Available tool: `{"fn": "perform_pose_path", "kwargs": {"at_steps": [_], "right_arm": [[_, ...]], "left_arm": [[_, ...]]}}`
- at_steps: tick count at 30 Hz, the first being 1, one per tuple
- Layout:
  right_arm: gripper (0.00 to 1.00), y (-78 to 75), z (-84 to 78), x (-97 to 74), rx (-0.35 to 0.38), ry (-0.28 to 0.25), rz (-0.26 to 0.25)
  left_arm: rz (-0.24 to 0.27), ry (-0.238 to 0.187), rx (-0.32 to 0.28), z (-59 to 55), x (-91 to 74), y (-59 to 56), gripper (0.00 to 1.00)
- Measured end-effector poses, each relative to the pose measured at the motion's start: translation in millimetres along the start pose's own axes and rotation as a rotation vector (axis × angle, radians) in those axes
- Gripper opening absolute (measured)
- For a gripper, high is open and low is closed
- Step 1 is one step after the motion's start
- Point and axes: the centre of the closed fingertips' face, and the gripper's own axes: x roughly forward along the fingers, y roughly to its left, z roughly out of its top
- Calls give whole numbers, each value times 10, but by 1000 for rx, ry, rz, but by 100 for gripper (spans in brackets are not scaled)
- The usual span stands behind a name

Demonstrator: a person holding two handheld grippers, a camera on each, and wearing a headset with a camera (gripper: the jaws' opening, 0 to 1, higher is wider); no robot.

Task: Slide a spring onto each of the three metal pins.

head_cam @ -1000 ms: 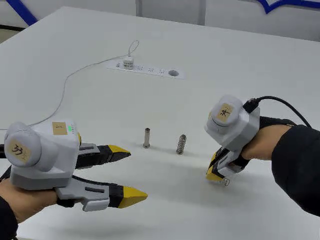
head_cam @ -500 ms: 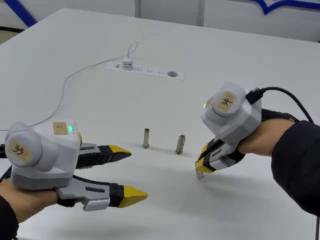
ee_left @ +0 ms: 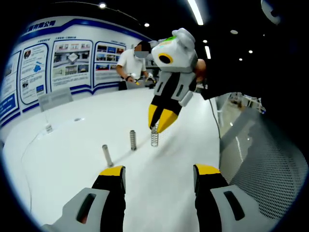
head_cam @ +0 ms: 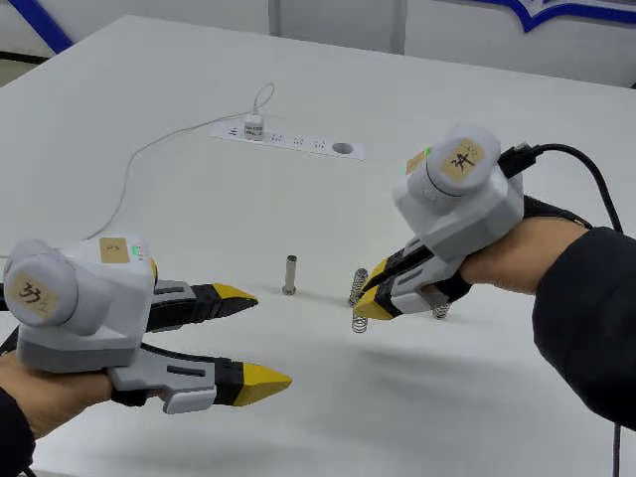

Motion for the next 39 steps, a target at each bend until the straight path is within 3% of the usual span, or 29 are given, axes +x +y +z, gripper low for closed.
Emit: {"fn": "perform_pose_path", "kwargs": {"at_steps": [11, 24, 30, 39], "right_arm": [[12, -115, 411, -89, -28, -78, -35], [12, -341, 792, 28, -34, -144, -67], [12, -454, 835, 184, -19, -149, -65], [12, -460, 787, 345, 12, -134, -52]], "left_arm": [[28, -15, -5, 20, -62, 57, 59], [70, -28, -19, 20, -166, 131, 59], [81, -23, -22, -1, -205, 152, 59], [89, -20, -31, -25, -222, 168, 59]]}}
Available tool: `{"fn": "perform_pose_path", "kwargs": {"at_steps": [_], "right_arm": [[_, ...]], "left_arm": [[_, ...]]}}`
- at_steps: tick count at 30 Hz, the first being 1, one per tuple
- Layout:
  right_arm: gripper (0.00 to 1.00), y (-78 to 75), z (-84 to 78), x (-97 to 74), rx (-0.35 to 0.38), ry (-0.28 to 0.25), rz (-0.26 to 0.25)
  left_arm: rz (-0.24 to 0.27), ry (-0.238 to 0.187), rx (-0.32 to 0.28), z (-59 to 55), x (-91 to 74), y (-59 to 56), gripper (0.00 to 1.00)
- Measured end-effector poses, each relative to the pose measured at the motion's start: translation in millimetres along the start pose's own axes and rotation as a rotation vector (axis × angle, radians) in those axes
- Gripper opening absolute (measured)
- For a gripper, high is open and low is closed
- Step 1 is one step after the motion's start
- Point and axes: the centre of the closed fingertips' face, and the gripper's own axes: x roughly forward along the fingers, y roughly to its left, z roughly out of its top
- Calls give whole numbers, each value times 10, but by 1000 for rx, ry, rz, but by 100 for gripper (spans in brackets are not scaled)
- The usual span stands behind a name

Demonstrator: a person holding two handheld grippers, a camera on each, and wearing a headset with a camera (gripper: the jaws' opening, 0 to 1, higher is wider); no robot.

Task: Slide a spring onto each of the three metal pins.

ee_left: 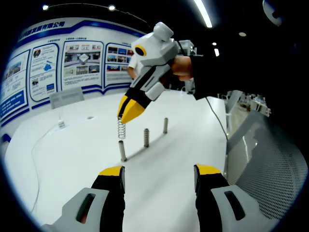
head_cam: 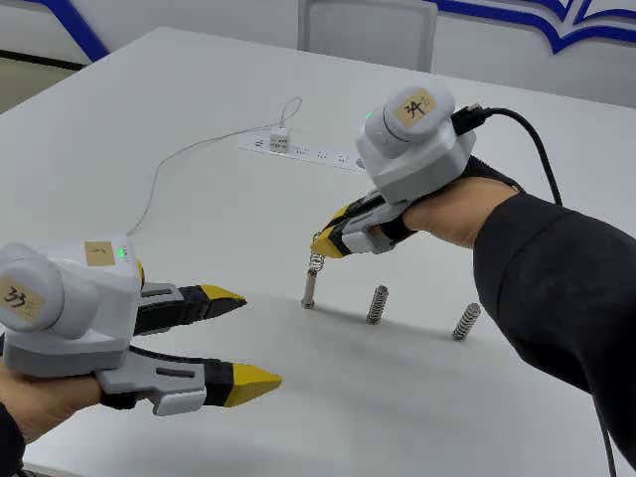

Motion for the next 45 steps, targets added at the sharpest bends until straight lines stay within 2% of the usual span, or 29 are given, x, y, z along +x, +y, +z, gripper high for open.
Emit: {"fn": "perform_pose_path", "kwargs": {"at_steps": [14, 30, 38, 45], "right_arm": [[12, -13, -66, 108, 26, -1, -5], [12, -46, -287, 330, 76, 21, -18], [12, -43, -382, 430, 78, 42, -32], [12, -11, -438, 466, 81, 61, -25]], "left_arm": [[4, 13, -8, -52, -25, 32, 59], [4, 19, -15, -81, -19, 46, 59], [4, 19, -17, -78, -7, 40, 59], [4, 20, -19, -82, -13, 38, 59]]}}
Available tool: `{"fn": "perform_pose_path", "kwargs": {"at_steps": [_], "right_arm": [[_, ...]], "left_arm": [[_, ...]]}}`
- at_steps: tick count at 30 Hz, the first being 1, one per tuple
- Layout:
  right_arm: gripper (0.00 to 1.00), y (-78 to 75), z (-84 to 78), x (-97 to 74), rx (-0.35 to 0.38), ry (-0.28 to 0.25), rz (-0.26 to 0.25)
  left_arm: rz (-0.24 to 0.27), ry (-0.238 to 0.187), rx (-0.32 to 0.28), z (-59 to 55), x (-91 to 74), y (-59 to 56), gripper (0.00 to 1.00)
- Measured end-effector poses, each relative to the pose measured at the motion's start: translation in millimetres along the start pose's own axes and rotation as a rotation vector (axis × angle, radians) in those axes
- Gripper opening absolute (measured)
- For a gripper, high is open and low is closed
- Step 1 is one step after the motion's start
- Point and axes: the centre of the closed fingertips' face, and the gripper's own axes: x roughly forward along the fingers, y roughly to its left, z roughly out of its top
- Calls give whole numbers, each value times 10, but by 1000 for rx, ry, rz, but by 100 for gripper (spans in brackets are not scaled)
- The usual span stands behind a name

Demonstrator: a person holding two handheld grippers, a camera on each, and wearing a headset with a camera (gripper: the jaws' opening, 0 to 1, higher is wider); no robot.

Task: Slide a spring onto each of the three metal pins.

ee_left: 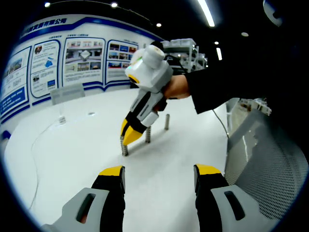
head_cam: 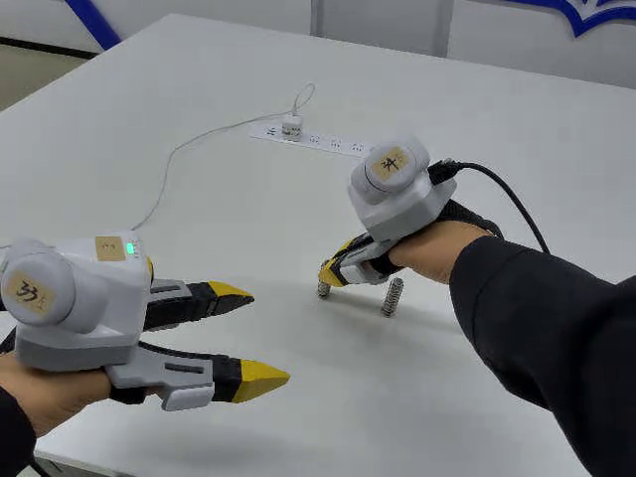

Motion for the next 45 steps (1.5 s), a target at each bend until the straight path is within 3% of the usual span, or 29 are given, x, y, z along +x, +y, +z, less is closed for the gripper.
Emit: {"fn": "perform_pose_path", "kwargs": {"at_steps": [11, 19, 29, 45], "right_arm": [[14, 26, -23, 21, -12, 12, 18], [19, 5, -17, -68, -32, -3, -5], [23, 16, 22, -475, -40, -95, -53], [28, 77, -279, -1123, 11, -212, -145]], "left_arm": [[-4, 5, 3, -9, 10, 0, 59], [-6, 3, 6, 16, 18, -2, 59], [-7, -13, 7, 69, 56, -10, 60], [-4, -27, 3, 127, 59, -51, 61]]}}
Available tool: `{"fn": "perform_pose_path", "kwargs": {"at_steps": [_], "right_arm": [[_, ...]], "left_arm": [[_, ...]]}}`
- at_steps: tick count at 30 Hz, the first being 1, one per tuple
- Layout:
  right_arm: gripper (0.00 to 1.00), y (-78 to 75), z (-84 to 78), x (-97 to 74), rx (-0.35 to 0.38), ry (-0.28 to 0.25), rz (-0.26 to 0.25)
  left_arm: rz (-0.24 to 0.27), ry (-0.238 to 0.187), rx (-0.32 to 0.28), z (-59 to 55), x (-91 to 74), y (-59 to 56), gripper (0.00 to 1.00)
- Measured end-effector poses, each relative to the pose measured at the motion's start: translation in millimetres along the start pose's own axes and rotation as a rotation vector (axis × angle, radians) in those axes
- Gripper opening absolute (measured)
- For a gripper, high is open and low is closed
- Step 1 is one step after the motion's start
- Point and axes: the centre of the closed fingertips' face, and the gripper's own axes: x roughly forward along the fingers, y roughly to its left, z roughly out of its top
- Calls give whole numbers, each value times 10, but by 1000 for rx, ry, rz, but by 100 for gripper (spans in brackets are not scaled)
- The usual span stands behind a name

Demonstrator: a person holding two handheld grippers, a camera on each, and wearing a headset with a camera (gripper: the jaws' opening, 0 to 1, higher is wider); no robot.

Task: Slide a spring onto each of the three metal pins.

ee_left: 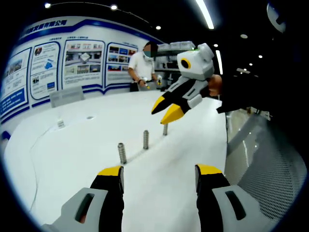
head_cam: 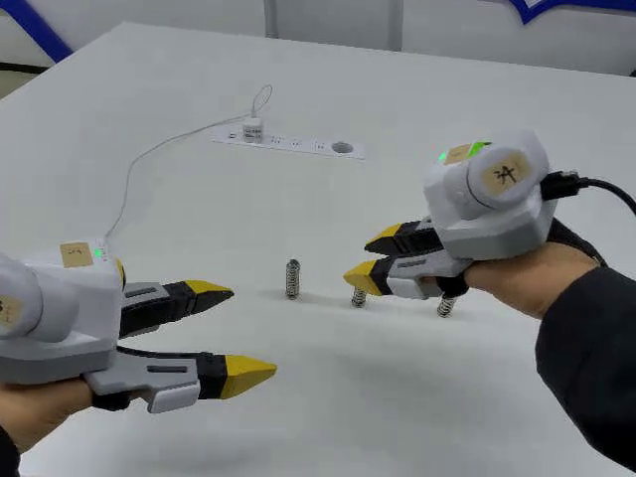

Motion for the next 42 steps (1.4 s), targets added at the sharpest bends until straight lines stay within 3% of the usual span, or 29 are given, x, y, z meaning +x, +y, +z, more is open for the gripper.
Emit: {"fn": "perform_pose_path", "kwargs": {"at_steps": [12, 22, 30, 35, 42], "right_arm": [[31, -75, -261, -524, 36, -52, -80], [37, -214, -570, -821, 78, -77, -149], [41, -205, -759, -947, 88, -134, -153], [44, -175, -903, -949, 112, -149, -151], [48, -146, -983, -975, 141, -162, -162]], "left_arm": [[17, -14, -1, 38, -49, 12, 62], [36, -14, 3, 30, -91, 34, 62], [41, 8, 9, -40, -98, 38, 63], [46, 11, 1, -74, -103, 61, 64], [55, 22, -17, -157, -110, 91, 64]]}}
